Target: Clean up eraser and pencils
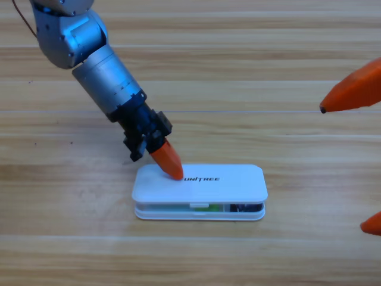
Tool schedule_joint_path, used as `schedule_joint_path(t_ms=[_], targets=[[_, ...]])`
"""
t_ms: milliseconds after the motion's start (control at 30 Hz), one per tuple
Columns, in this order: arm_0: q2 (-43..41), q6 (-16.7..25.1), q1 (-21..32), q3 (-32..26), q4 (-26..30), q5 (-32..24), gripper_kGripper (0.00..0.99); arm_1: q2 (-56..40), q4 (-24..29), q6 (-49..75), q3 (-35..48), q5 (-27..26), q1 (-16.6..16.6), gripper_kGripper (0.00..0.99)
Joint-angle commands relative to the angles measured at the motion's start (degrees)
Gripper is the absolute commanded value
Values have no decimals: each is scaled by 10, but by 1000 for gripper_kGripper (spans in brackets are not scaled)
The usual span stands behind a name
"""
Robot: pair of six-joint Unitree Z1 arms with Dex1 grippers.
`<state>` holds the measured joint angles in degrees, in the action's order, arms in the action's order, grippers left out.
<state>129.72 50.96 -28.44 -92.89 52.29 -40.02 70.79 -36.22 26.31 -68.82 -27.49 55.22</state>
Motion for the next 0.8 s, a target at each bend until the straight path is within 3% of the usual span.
schedule_joint_path(t_ms=[33,800], targets=[[8,-12,-21,23,-16,13,0,21,8,-4,19,-11,-16,986],[-10,-64,-42,98,-109,90,0,31,9,-4,16,-14,-16,986]])
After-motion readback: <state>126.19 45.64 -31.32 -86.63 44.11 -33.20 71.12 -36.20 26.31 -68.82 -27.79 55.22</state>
